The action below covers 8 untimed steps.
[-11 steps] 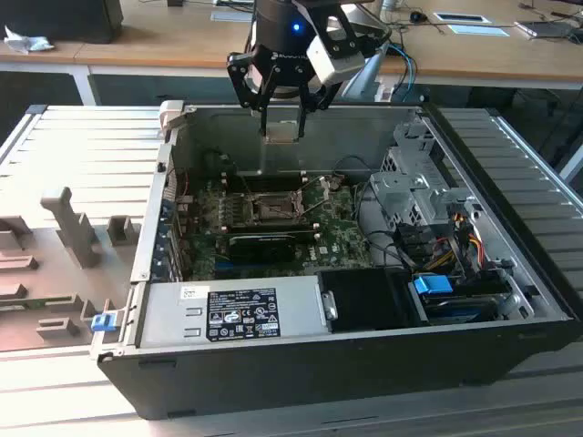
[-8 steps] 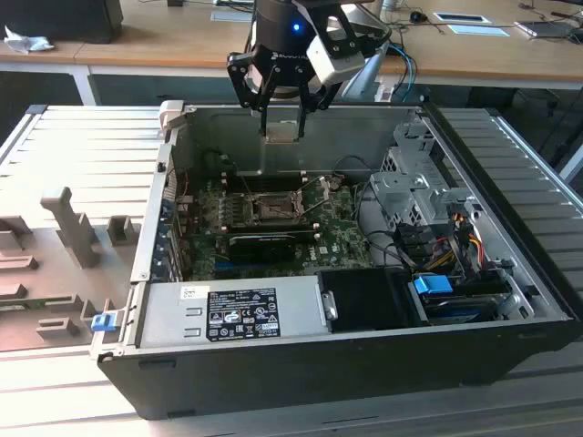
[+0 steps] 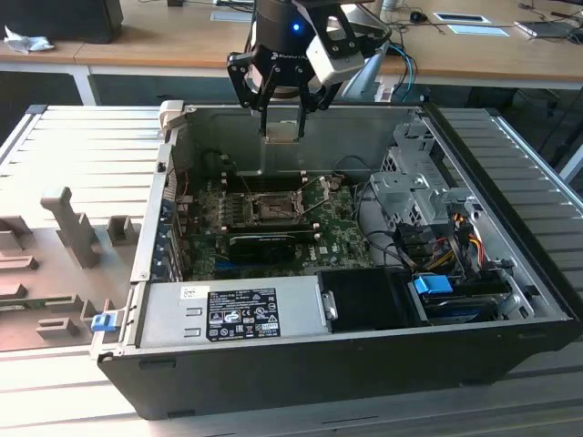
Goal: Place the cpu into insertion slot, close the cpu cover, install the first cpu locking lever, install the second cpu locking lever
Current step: 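Place the cpu into insertion slot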
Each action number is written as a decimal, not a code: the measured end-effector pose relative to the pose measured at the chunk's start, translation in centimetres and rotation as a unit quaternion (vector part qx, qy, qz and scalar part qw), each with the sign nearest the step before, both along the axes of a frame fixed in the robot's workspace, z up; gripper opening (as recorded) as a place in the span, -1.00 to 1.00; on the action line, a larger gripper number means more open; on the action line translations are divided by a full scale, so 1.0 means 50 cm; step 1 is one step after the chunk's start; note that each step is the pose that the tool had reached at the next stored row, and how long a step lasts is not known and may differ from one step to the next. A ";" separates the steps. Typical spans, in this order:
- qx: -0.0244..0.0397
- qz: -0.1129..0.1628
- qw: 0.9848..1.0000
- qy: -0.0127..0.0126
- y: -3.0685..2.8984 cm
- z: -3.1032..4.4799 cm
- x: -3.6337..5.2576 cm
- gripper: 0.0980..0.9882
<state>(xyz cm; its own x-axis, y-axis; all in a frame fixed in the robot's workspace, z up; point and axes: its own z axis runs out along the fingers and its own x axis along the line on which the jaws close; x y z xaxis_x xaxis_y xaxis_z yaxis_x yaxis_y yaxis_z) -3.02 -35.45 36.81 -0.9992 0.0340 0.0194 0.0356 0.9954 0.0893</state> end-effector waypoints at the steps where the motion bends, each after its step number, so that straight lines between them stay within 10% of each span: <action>1: 0.000 0.000 1.000 0.000 0.000 0.000 0.000 -0.04; 8: 0.000 -0.004 1.000 0.000 0.000 0.000 0.000 -0.04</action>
